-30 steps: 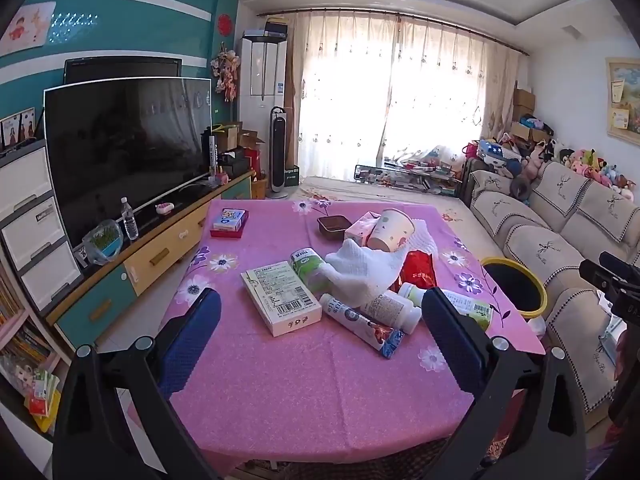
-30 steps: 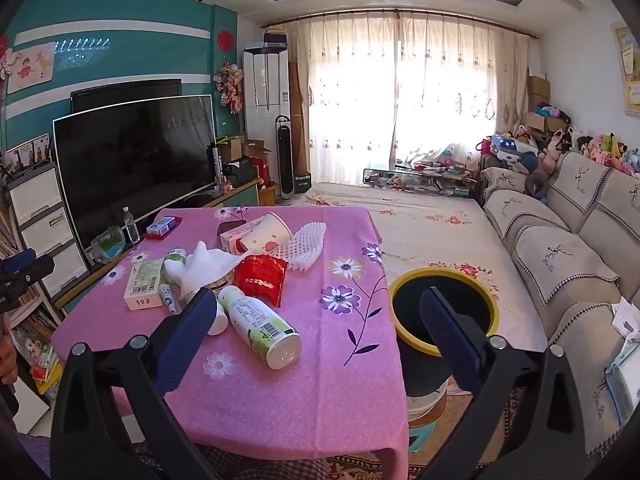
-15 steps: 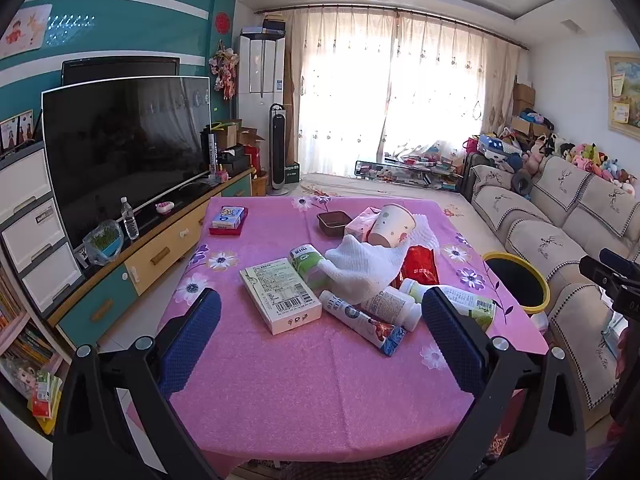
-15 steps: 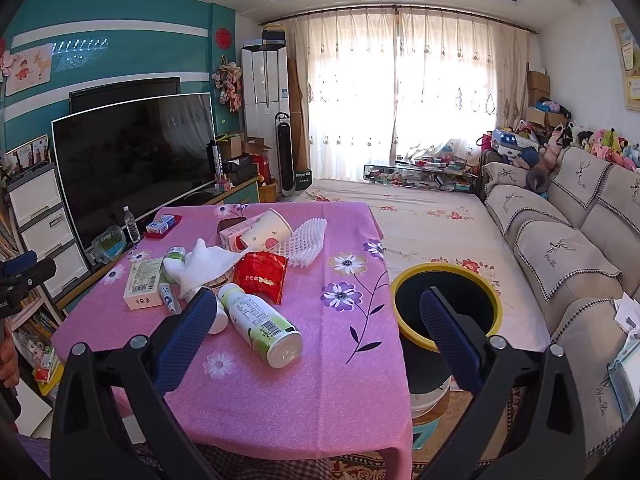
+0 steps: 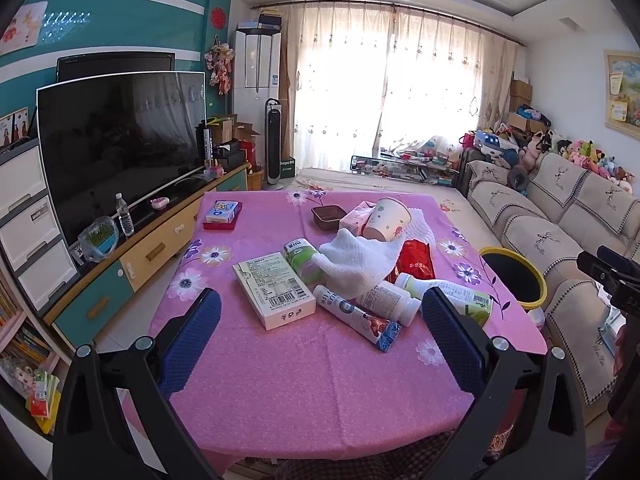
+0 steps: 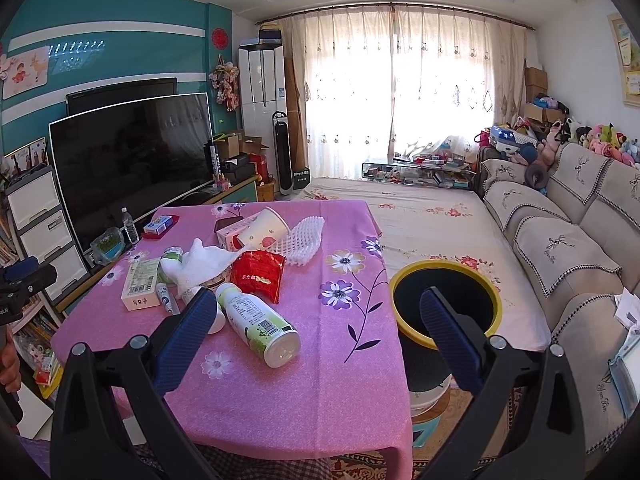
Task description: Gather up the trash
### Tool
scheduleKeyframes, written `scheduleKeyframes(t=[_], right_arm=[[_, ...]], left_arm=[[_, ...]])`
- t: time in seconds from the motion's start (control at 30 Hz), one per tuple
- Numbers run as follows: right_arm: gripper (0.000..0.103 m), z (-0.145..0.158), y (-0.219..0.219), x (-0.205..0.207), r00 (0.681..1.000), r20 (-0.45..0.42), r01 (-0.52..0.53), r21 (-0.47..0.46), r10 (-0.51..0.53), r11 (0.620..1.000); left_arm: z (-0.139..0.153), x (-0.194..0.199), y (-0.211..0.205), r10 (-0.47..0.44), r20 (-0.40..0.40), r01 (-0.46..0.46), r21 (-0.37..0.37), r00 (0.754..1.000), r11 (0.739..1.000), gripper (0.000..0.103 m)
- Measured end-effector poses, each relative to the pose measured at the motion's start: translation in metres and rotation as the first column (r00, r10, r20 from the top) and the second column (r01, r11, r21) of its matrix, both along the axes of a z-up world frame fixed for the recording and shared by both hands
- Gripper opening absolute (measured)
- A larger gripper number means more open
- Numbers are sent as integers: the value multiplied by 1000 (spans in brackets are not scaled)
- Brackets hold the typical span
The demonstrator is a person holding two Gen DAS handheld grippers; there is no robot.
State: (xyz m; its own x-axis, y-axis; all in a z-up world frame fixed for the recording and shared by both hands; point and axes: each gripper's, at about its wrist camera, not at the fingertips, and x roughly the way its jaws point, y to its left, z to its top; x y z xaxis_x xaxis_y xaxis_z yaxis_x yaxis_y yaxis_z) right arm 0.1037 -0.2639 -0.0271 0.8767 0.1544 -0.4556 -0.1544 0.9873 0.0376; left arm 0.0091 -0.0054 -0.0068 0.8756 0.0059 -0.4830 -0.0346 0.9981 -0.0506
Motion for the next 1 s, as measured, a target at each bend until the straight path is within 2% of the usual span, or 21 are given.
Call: scheduleKeyframes(t=[1.0], right_arm=[[97,-6,-3,2,1000,-10,6,5,-6,1000]], left_arm=[[-9,7,-2,-8,-22,8,2,1000,1000,99]])
